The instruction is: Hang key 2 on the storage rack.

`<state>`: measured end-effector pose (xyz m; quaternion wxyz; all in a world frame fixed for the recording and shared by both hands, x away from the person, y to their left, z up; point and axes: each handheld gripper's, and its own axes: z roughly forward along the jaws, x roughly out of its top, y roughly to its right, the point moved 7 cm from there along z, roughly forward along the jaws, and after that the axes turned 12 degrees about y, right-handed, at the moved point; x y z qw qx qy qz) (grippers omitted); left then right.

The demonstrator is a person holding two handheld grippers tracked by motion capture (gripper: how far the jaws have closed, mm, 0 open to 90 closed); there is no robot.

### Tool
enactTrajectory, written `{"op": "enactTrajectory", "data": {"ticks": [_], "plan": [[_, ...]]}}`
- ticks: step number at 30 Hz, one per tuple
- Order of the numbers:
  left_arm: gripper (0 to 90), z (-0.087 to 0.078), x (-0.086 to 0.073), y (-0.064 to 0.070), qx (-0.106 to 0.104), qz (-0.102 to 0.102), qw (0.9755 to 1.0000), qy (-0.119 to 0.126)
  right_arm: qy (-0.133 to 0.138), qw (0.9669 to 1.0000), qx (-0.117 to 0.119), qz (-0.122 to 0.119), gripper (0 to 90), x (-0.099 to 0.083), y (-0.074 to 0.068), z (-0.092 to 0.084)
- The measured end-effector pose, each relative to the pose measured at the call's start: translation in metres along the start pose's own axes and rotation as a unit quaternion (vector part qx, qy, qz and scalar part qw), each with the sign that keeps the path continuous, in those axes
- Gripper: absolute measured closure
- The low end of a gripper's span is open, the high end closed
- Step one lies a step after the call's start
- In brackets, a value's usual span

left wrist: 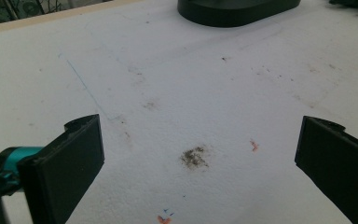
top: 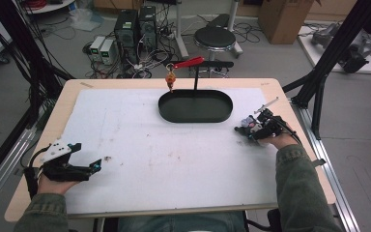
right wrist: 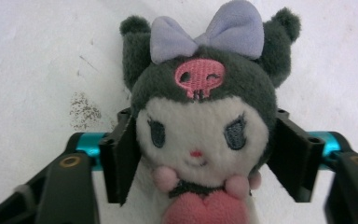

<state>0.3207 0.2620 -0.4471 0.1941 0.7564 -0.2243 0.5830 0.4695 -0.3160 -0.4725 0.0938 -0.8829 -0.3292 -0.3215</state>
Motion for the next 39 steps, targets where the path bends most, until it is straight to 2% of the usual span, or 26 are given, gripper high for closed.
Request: {"op": "enactTrajectory", "data": {"ticks": [5, 6, 11, 19, 30, 33, 39], "plan": [[1.7, 0.001, 0.0, 0.001, -0.003, 0.0, 1.0, 0.001, 0.006, 0.9999, 0.01, 0.013, 39.7, 0.0, 0.001, -0.005], [1.7, 0.001, 0.0, 0.001, -0.004, 0.001, 1.0, -0.001, 0.015, 0.9997, 0.01, 0.016, 40.6, 0.002, 0.001, -0.007], [1.7, 0.002, -0.001, 0.002, -0.005, 0.0, 1.0, -0.003, 0.03, 0.9991, 0.021, 0.023, 41.7, 0.005, 0.0, -0.013], [1.7, 0.004, -0.002, 0.003, -0.009, -0.001, 0.9999, -0.006, 0.026, 0.999, 0.035, 0.001, 41.8, 0.012, -0.009, -0.016], [1.7, 0.004, -0.001, 0.006, -0.012, -0.002, 0.9999, -0.005, 0.035, 0.9976, 0.059, 0.008, 41.8, 0.02, -0.02, -0.017], [1.7, 0.004, -0.001, 0.005, -0.012, -0.002, 0.9999, -0.005, 0.031, 0.9974, 0.065, 0.005, 41.8, 0.026, -0.022, -0.021], [1.7, 0.004, -0.001, 0.004, -0.014, -0.002, 0.9999, -0.004, 0.041, 0.9969, 0.066, -0.007, 41.8, 0.046, -0.028, -0.029]]}}
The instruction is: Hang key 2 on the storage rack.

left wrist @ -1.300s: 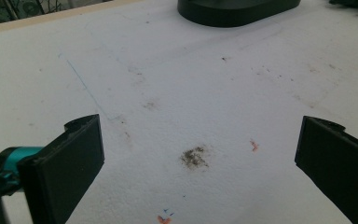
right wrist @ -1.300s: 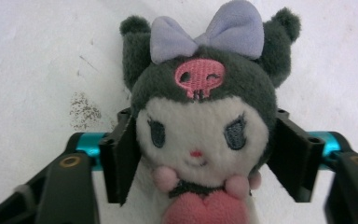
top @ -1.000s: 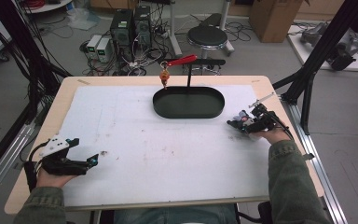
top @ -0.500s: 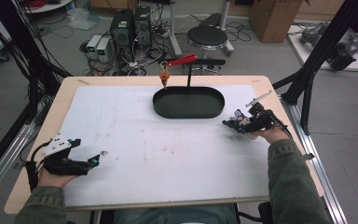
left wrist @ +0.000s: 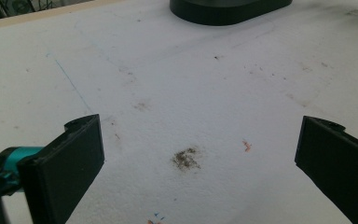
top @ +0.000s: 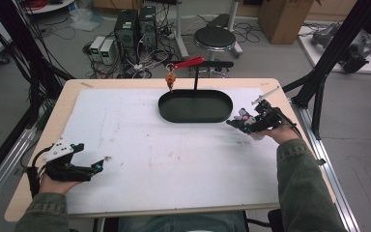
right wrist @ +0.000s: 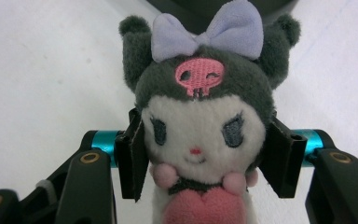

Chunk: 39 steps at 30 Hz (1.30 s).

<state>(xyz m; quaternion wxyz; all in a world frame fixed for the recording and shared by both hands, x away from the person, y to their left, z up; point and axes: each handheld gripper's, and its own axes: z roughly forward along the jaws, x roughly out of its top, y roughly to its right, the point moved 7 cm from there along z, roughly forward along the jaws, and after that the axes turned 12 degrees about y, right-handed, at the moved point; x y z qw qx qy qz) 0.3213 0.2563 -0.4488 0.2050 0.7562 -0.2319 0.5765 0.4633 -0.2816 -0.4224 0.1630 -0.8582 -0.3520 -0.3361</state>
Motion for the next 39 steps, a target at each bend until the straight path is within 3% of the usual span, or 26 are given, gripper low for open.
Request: {"op": "enactTrajectory", "data": {"ticks": [18, 27, 39], "plan": [[1.7, 0.001, 0.0, 0.0, -0.001, -0.003, 1.0, 0.002, 0.028, 0.9996, 0.007, 0.002, 41.5, 0.044, -0.015, 0.003], [1.7, 0.0, 0.0, 0.0, -0.002, -0.003, 1.0, 0.004, 0.044, 0.999, -0.004, 0.009, 41.5, 0.071, -0.017, 0.005], [1.7, -0.001, 0.001, 0.0, -0.002, -0.003, 1.0, 0.006, 0.058, 0.9982, 0.007, 0.013, 41.6, 0.105, -0.026, 0.014]]}}
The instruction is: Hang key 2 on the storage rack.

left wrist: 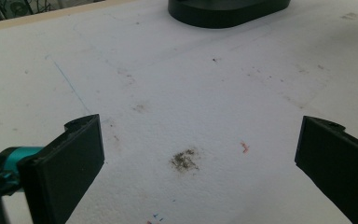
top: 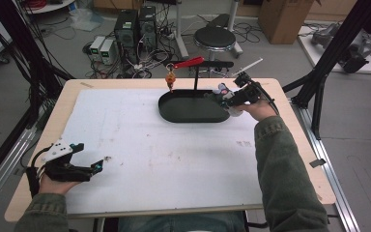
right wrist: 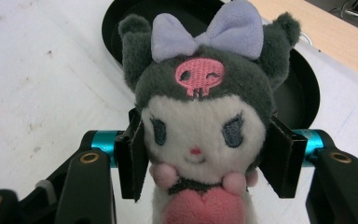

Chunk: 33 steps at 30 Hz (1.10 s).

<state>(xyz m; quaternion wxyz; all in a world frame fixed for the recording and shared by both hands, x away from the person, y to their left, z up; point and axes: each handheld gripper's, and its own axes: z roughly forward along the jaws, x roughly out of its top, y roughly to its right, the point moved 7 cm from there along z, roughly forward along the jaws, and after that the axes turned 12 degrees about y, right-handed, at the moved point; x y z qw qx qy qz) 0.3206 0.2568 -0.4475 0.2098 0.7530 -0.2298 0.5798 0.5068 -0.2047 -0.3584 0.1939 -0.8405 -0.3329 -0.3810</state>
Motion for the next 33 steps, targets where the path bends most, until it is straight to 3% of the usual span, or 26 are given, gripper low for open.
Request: {"op": "enactTrajectory", "data": {"ticks": [18, 20, 24, 33], "plan": [[1.7, -0.002, -0.001, -0.001, 0.001, 0.001, 1.0, 0.0, 0.019, 0.9997, 0.006, 0.016, 42.0, 0.036, 0.007, 0.01], [1.7, -0.002, -0.001, -0.001, 0.0, 0.001, 1.0, 0.0, 0.006, 0.9999, -0.003, 0.01, 42.0, 0.04, 0.008, 0.012], [1.7, -0.003, -0.001, -0.001, 0.002, -0.001, 1.0, 0.002, 0.021, 0.9997, 0.001, 0.01, 42.1, 0.049, 0.008, 0.012], [1.7, -0.003, -0.001, -0.001, 0.003, -0.001, 1.0, 0.003, 0.054, 0.9981, -0.013, 0.026, 42.1, 0.06, 0.015, 0.01]]}}
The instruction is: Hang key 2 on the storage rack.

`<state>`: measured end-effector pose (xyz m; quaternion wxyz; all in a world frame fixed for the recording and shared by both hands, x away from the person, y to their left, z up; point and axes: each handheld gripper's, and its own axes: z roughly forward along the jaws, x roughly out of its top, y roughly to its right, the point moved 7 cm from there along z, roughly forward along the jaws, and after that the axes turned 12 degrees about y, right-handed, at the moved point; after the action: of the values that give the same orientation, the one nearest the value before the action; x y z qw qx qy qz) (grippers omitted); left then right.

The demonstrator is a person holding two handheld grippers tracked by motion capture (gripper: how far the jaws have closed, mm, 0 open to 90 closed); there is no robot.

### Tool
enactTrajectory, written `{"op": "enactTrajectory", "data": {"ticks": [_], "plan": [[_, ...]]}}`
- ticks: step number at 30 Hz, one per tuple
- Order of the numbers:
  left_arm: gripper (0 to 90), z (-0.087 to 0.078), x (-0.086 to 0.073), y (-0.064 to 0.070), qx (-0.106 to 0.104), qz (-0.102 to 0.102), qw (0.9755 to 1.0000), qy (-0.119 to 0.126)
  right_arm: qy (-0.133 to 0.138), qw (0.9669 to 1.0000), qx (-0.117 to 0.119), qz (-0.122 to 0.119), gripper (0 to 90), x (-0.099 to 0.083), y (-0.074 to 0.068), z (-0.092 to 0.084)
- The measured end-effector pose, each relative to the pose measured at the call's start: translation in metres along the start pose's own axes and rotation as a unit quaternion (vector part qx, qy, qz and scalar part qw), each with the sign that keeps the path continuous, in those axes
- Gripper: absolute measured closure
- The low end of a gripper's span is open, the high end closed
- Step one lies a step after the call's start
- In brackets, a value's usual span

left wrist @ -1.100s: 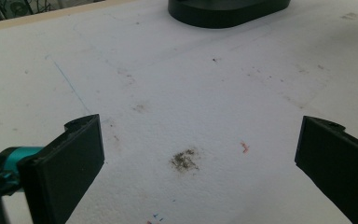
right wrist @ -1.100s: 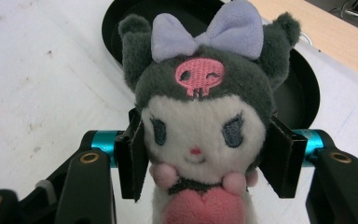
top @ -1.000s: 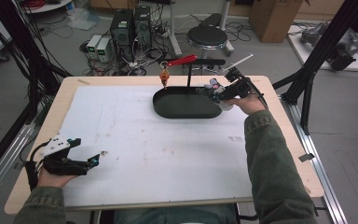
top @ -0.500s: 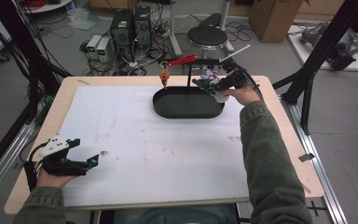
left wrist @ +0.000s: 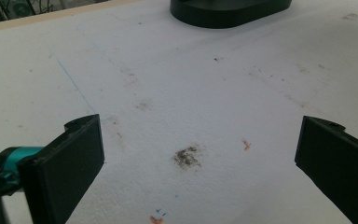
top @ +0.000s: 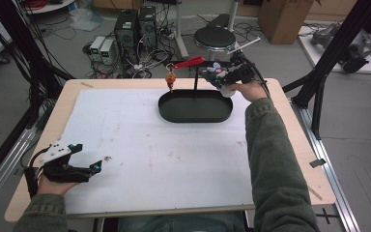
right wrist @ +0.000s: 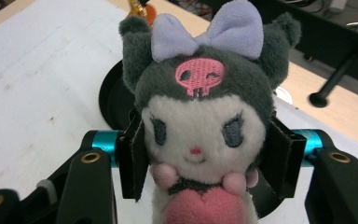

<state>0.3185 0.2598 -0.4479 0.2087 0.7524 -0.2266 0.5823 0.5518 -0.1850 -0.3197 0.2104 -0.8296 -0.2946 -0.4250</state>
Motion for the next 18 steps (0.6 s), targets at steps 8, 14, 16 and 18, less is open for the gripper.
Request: {"op": "enactTrajectory", "data": {"ticks": [8, 14, 16, 18], "plan": [[1.7, 0.001, 0.0, 0.0, -0.001, -0.001, 1.0, 0.0, 0.034, 0.9994, 0.001, 0.005, 42.1, 0.008, 0.004, 0.002], [1.7, 0.0, 0.0, -0.001, -0.001, -0.001, 1.0, 0.0, 0.054, 0.9985, -0.001, 0.009, 42.0, 0.013, 0.003, 0.006], [1.7, 0.0, 0.0, -0.001, 0.0, -0.001, 1.0, 0.0, 0.062, 0.9979, -0.002, 0.019, 42.0, 0.016, 0.003, 0.006], [1.7, -0.001, 0.0, -0.001, 0.0, 0.0, 1.0, 0.0, 0.068, 0.9974, -0.007, 0.022, 42.0, 0.019, 0.004, 0.007]]}}
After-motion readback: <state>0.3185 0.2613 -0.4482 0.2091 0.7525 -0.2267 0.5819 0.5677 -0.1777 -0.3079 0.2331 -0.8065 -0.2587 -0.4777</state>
